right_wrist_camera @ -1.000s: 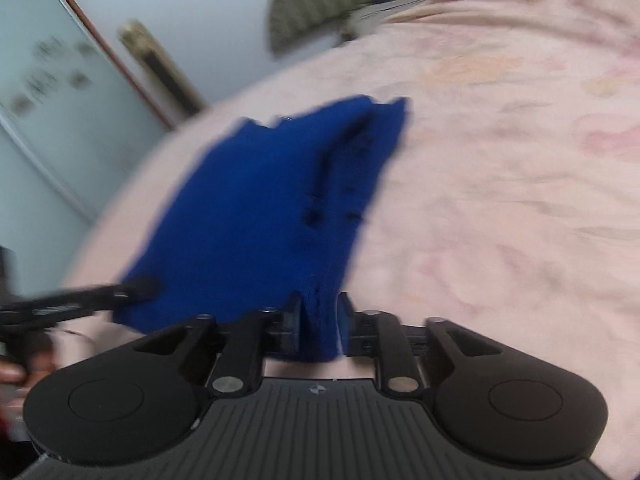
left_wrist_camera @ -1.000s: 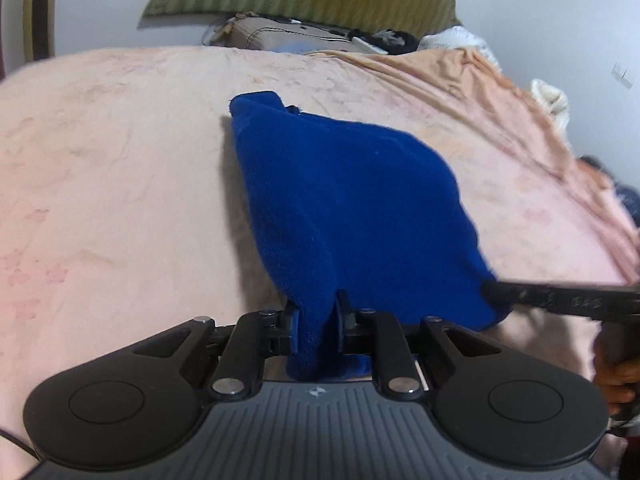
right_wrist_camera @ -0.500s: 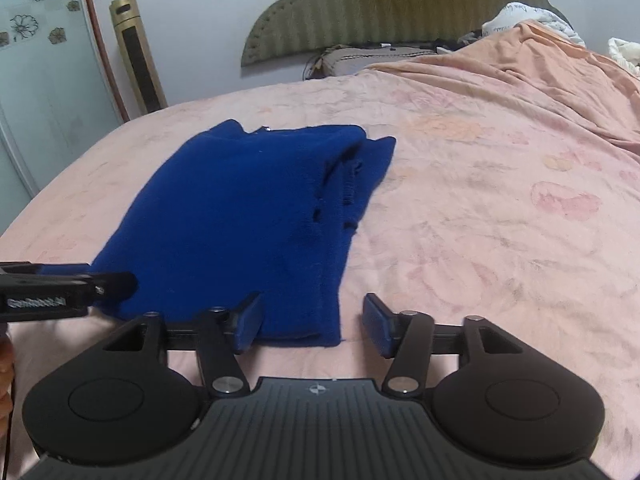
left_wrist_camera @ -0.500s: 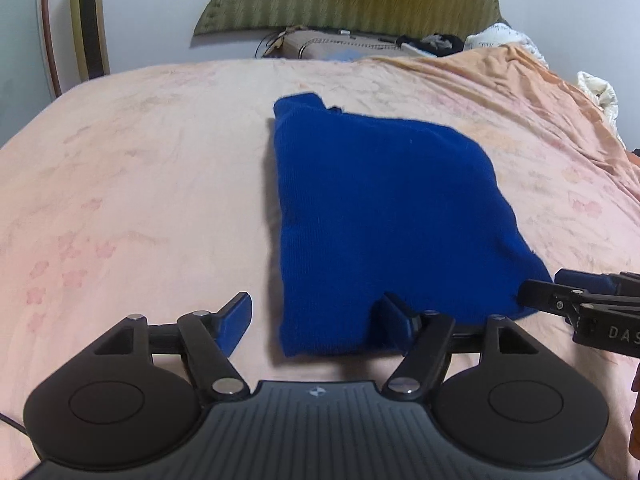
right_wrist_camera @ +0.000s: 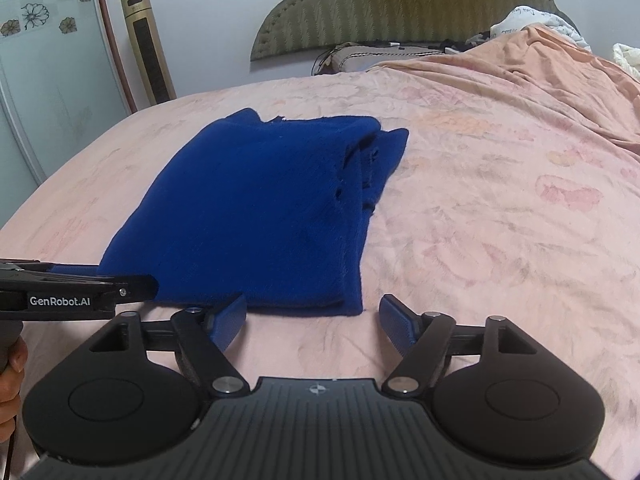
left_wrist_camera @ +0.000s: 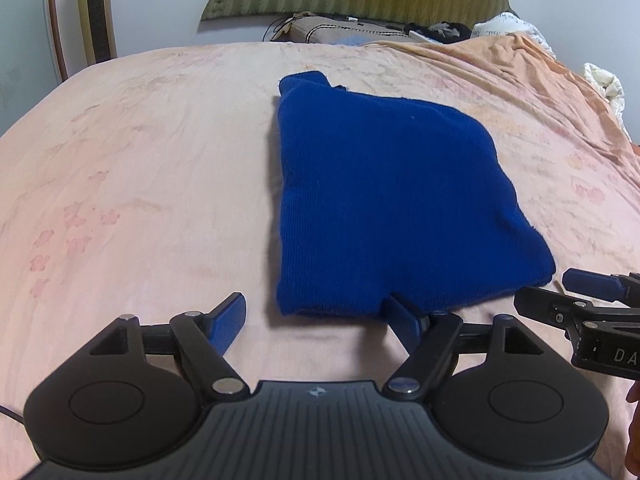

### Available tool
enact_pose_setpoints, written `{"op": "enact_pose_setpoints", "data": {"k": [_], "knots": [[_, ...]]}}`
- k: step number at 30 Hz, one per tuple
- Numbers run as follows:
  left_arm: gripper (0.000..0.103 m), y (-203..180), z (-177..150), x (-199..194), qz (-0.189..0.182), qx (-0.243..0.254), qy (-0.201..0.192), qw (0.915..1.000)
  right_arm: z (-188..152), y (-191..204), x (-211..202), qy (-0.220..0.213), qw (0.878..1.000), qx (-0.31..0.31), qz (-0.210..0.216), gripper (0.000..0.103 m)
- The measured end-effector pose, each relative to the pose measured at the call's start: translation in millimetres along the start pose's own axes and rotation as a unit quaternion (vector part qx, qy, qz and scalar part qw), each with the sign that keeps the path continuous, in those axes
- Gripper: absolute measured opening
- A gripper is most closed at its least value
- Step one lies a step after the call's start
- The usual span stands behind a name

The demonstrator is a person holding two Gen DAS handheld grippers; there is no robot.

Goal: Fold small clothes

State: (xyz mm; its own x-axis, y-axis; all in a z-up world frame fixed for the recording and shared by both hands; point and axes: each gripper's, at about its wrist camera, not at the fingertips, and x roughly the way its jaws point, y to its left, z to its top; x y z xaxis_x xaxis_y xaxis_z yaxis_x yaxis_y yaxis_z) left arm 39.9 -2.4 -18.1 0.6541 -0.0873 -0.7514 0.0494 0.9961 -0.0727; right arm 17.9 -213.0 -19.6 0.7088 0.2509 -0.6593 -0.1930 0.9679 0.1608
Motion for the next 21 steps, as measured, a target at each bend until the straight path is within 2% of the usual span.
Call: {"op": "enact_pose_setpoints", "data": {"k": [13,21], "knots": [[0.078,-2.9,-9.9,-4.2,0.014,0.0,-0.003,0.9999,-9.0,9.5,-1.3,0.001,1.0,-0.012,-0.012,0.097],[0.078,-2.6,-13.7,-8.4,0.017,-0.003,-0.005,0.9998,-18.4,12.7,0.5,0.002,0.999,-0.02,-0.034,0.099]]}}
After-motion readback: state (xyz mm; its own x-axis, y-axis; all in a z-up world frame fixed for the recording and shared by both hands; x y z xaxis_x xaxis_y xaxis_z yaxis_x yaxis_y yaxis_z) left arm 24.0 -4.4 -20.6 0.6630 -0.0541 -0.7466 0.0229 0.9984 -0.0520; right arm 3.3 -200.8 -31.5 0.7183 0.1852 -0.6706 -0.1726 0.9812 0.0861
